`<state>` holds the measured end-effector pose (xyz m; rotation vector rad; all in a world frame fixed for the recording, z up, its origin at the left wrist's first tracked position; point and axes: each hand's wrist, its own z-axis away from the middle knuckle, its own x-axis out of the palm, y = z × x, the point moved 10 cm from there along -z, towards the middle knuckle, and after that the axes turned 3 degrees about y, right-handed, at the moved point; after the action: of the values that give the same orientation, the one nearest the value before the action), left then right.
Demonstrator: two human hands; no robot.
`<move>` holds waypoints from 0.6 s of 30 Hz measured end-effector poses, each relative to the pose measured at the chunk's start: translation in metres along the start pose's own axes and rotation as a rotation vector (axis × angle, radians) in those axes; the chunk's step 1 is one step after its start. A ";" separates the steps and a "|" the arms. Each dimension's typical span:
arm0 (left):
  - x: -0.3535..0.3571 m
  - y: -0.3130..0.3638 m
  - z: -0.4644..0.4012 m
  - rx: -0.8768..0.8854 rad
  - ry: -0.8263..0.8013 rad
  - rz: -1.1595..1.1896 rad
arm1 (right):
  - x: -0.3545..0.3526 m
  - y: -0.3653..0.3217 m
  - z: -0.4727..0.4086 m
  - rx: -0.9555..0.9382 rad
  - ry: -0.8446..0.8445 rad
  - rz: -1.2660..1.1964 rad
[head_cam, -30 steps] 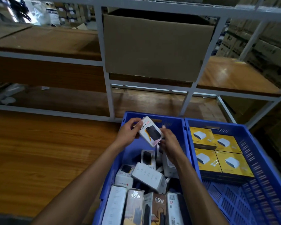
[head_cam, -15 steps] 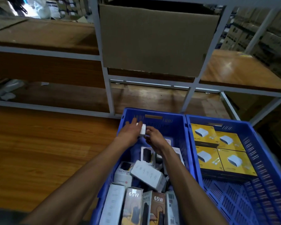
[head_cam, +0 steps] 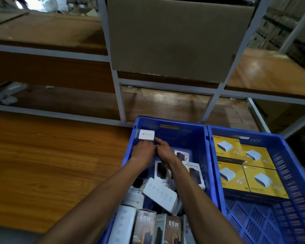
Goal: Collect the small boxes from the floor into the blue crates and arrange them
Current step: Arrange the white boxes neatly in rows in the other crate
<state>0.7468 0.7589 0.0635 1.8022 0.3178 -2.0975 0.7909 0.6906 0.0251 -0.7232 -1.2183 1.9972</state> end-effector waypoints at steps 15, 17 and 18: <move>0.054 0.034 0.011 0.140 -0.337 0.222 | -0.061 0.000 0.043 0.007 0.153 0.389; 0.065 0.044 0.012 0.174 -0.392 0.260 | -0.075 0.006 0.053 0.037 0.176 0.390; 0.070 0.048 0.013 0.182 -0.421 0.273 | -0.078 0.010 0.056 0.048 0.177 0.376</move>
<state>0.7457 0.7012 -0.0003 1.3465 -0.2231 -2.2848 0.7946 0.5969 0.0473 -1.1468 -0.9810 2.1954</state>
